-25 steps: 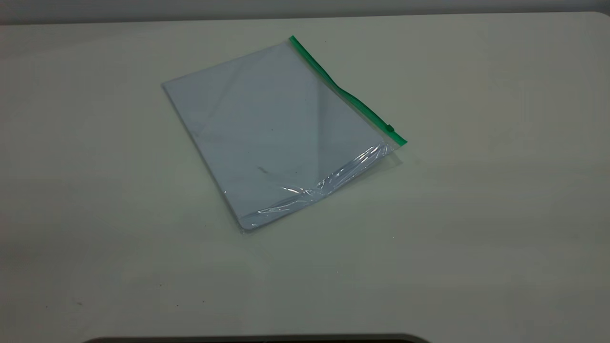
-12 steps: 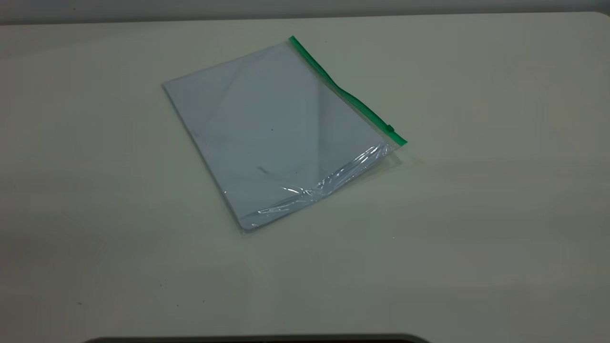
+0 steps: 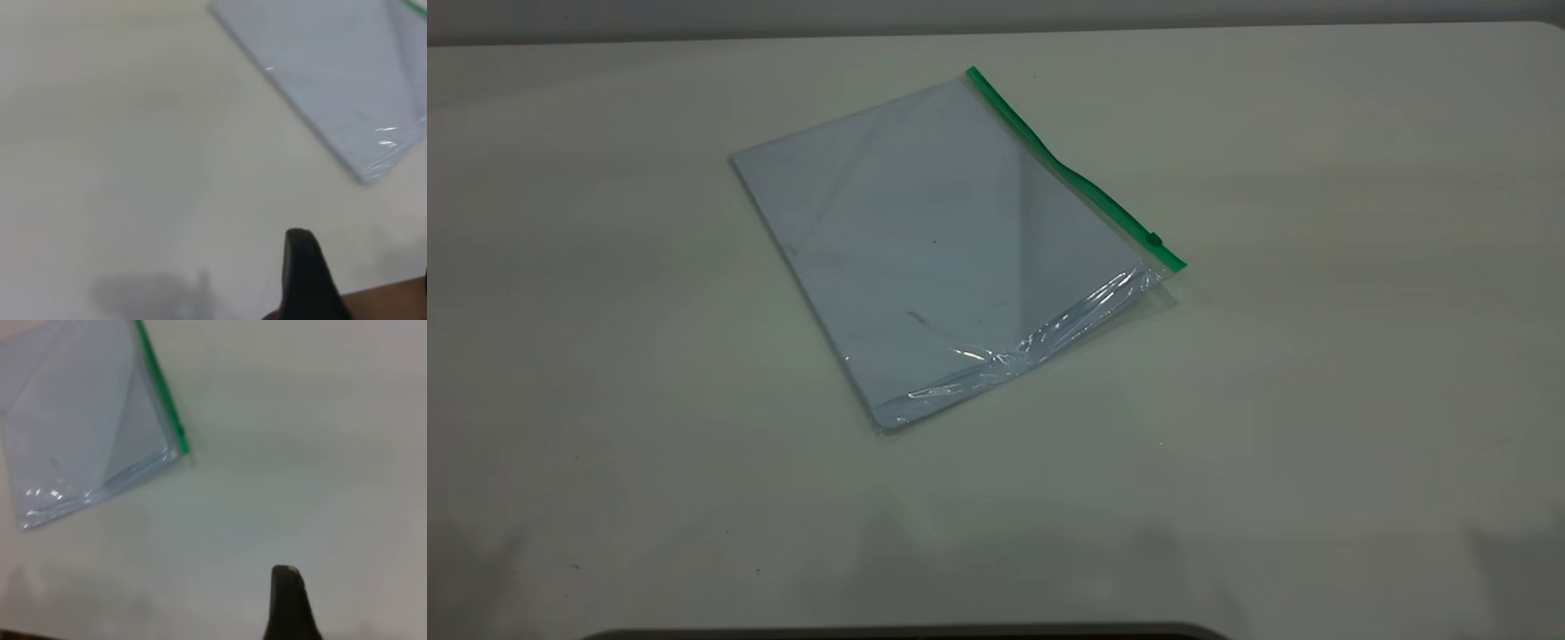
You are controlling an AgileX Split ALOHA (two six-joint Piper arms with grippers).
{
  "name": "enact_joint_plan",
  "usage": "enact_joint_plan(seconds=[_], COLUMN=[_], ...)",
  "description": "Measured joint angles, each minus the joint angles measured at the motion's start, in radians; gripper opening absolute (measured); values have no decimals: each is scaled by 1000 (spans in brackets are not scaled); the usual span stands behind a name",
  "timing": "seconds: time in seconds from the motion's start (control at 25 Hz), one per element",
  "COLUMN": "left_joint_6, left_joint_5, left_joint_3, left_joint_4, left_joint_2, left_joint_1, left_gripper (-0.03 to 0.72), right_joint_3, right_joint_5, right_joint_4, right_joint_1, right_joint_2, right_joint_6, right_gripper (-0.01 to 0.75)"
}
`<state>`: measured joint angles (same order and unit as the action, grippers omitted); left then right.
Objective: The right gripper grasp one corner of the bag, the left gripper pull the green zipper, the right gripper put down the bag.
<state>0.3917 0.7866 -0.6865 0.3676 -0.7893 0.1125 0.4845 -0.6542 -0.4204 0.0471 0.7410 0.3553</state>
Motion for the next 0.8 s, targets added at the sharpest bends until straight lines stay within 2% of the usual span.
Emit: enact_joint_plan(seconds=[0.2,0.36,0.52,0.64,0.8], left_joint_6=[211,313,369,387,394], left_joint_5=[-86,-159,-188,-196,-213], left_joint_3=[-43,-73,-114,-143,-163], left_joint_4=[188,302,358,370,371], left_joint_2=[-238,-384,-513,-590,-643], left_joint_1=[1,1,1,2,3], left_gripper=[515,518,518,518,520], right_joint_3=[2,16,72,147,238], right_joint_5=[91,164,198,194,101], right_joint_4=[-288,-644,-1022,-1227,-1343], right_joint_1=[-1,-27,-84,-115,-117], right_joint_2=[324,587,840,1013,1224], right_joint_6=[279,624,991,1181,1270], right_gripper=[561,562,562,562,562])
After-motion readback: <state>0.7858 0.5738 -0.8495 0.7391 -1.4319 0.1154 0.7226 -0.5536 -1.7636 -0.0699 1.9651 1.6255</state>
